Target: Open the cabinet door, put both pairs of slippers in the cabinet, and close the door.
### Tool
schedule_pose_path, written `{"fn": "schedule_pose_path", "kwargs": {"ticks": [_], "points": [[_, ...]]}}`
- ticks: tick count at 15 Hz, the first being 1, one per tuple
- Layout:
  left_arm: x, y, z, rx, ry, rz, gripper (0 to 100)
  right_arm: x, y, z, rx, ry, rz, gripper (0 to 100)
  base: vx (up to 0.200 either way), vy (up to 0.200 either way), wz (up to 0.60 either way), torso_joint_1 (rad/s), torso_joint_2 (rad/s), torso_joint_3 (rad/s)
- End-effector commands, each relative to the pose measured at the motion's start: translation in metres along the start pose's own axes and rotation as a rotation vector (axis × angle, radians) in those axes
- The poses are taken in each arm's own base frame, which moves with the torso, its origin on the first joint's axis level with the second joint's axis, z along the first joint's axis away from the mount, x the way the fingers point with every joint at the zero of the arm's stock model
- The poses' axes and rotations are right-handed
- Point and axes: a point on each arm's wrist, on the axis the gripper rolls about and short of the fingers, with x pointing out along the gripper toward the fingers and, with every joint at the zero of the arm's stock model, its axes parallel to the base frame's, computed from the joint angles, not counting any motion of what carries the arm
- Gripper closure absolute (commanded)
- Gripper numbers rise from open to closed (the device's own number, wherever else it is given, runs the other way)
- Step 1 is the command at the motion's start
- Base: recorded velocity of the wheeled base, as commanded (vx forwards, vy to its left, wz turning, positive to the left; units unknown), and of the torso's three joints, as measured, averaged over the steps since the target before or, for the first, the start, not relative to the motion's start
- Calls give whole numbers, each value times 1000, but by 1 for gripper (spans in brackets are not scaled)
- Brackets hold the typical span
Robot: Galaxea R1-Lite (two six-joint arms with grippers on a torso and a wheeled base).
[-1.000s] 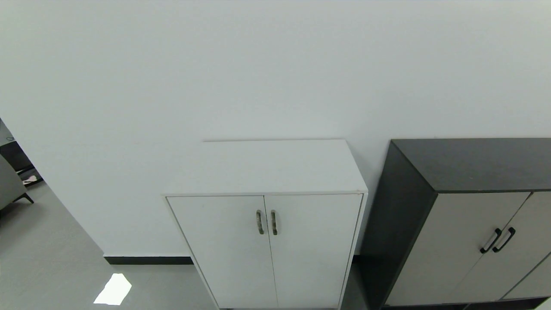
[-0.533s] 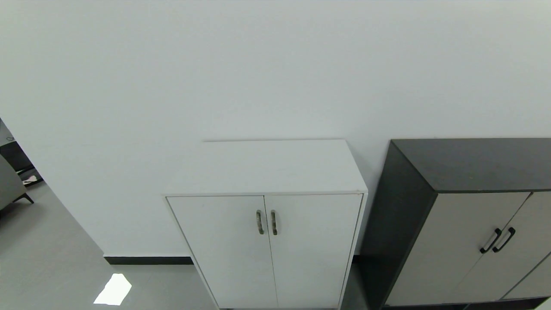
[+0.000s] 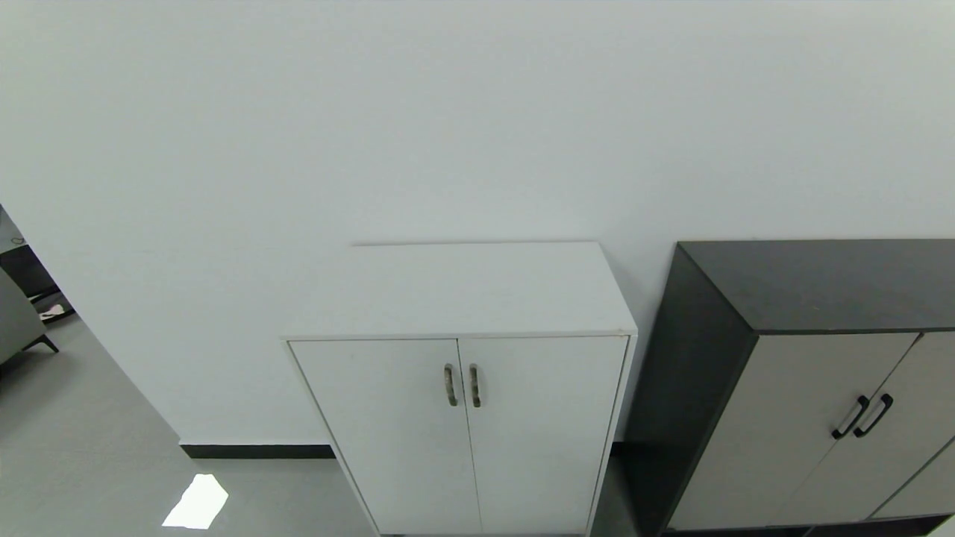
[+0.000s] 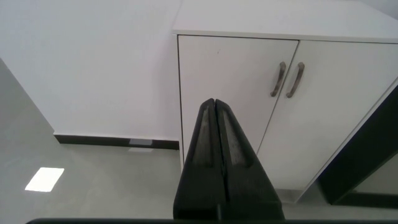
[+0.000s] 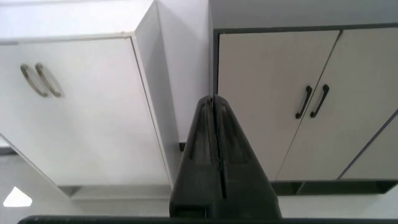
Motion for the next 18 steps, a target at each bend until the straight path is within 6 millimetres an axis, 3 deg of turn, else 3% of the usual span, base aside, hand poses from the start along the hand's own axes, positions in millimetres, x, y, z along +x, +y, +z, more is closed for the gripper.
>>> {"fn": "schedule_pose_path", "kwargs": {"ticks": [1, 11, 13, 18], "points": [[0, 0, 0, 0, 1, 0, 100, -2, 0, -1, 1, -20, 0, 100, 0, 0, 0, 0, 0, 0], [0, 0, 0, 0, 0, 5, 100, -2, 0, -1, -5, -20, 0, 100, 0, 0, 0, 0, 0, 0], [0, -2, 0, -8, -4, 112, 100, -2, 0, -1, -6, -19, 0, 100, 0, 0, 0, 0, 0, 0], [0, -2, 0, -7, -12, 124, 100, -2, 0, -1, -11, -19, 0, 100, 0, 0, 0, 0, 0, 0]]}}
